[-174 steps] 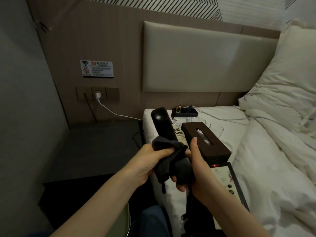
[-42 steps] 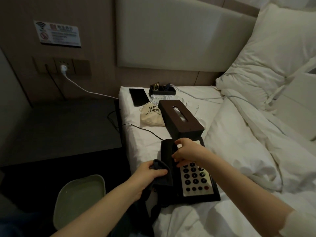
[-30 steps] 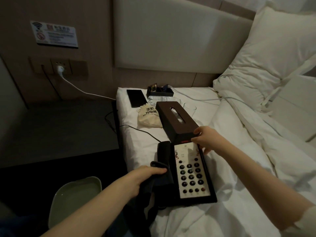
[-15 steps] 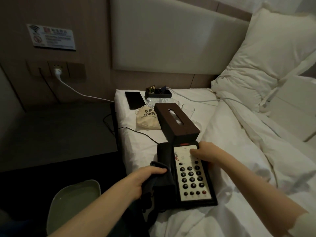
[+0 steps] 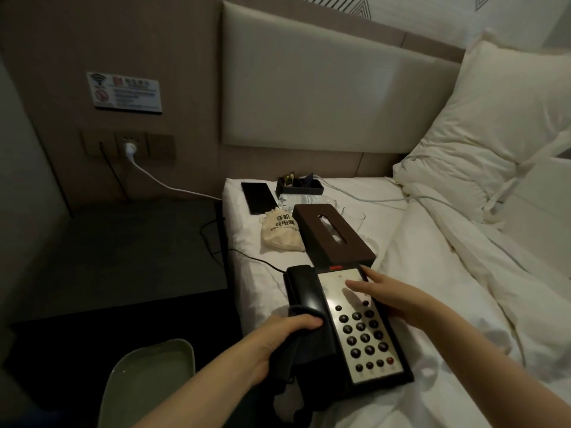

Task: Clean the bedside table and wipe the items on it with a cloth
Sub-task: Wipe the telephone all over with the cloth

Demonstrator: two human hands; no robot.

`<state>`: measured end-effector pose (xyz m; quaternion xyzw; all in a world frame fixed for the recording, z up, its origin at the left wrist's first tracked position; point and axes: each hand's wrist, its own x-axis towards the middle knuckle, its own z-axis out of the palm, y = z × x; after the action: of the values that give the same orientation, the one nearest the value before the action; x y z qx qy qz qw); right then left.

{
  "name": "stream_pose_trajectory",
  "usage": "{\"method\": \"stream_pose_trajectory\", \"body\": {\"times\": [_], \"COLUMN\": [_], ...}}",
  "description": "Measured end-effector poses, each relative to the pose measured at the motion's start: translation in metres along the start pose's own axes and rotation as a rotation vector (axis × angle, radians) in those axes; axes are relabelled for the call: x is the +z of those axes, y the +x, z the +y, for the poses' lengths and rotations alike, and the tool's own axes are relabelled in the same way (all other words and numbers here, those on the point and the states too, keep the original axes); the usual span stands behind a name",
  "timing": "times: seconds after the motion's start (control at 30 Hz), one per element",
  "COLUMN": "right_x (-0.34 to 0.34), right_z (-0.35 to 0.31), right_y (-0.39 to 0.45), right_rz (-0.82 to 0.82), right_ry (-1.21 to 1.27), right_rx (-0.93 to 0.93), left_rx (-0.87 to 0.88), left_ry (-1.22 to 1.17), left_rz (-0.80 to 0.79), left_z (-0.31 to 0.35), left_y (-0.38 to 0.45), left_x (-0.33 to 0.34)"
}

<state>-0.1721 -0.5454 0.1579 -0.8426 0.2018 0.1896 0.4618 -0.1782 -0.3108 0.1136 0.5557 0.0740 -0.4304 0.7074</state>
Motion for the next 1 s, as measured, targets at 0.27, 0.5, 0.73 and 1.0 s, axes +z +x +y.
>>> {"method": "stream_pose_trajectory", "body": {"times": [0.27,0.5,0.73,1.0], "right_x": [0.031,0.066,0.079,0.067], "right_z": [-0.064,-0.102,-0.114,-0.139], "right_y": [-0.006,-0.013,-0.017,-0.046], "right_rz": [0.100,0.216,0.164,0.157], "right_ry": [0.098,-0.006,0.024,-0.266], "right_rx": [-0.229,-0.355,-0.551,-0.818], "left_rx": [0.294,0.401,0.408,0.362], "left_ry": [0.113,0.146,0.086,-0.253], "left_rz": [0.074,0.202,0.238,0.166], "left_z": [0.039,0.077,0.089,0.102], "left_y": [-0.038,-0.066,-0.082,-0.098], "left_x": [-0.017,-0.041,-0.065,-0.073]}}
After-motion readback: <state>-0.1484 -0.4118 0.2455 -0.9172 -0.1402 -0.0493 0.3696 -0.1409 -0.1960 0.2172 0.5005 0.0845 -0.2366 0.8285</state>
